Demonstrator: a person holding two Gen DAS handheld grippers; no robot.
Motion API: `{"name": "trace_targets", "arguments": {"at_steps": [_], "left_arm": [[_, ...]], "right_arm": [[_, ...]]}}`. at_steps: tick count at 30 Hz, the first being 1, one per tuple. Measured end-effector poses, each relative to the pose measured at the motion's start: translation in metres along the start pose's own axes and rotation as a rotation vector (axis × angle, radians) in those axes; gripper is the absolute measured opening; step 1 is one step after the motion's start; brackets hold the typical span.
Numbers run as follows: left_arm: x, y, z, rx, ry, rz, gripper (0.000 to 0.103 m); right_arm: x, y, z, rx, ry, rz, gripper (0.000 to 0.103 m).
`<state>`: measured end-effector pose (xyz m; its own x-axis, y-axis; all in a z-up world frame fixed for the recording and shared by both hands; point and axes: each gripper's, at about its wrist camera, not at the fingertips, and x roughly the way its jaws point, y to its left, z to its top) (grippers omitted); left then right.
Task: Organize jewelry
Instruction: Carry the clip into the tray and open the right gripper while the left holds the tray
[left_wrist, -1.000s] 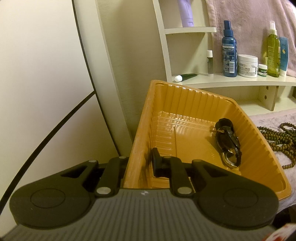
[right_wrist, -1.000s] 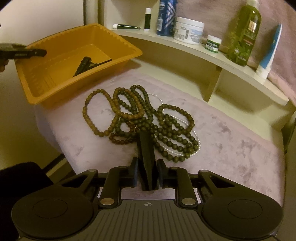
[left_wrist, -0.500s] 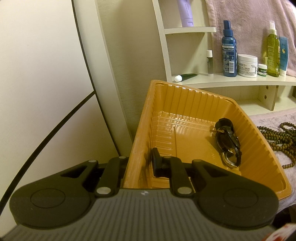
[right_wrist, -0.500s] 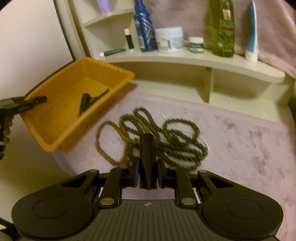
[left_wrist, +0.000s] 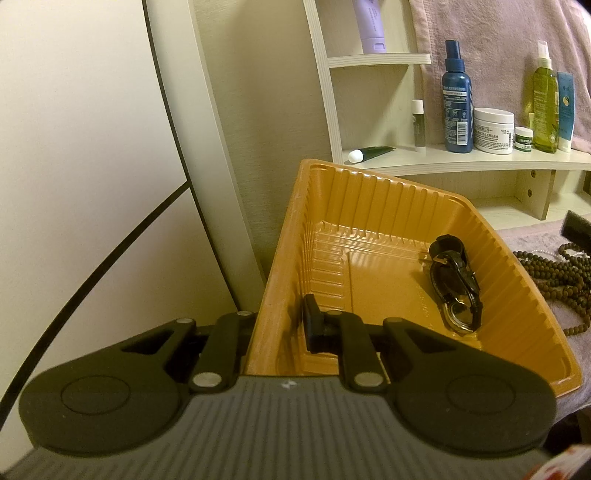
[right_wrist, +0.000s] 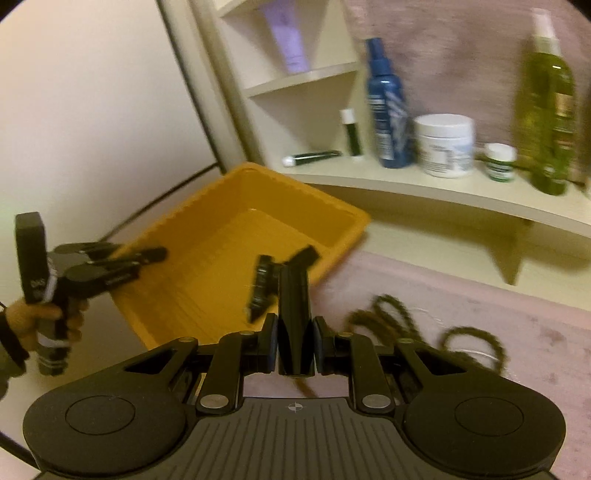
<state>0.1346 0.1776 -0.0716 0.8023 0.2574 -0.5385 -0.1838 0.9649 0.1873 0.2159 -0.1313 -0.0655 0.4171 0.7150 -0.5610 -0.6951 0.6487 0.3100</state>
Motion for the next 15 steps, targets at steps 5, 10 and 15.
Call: {"name": "trace_targets", "arguments": {"at_steps": [5,10,15], "left_arm": [[0.0,0.0,0.0,-0.002,0.0,-0.001,0.016],[0.0,0.0,0.0,-0.003,0.0,-0.001,0.016],[0.0,0.0,-0.001,-0.003,0.0,-0.004,0.016]], "right_arm": [[0.02,0.024,0.003,-0.012,0.015,0.04,0.019],[0.042,0.041,0.007,-0.013,0.029,0.062,0.019],[0.068,0.048,0.01,-0.021,0.047,0.056,0.019]]}}
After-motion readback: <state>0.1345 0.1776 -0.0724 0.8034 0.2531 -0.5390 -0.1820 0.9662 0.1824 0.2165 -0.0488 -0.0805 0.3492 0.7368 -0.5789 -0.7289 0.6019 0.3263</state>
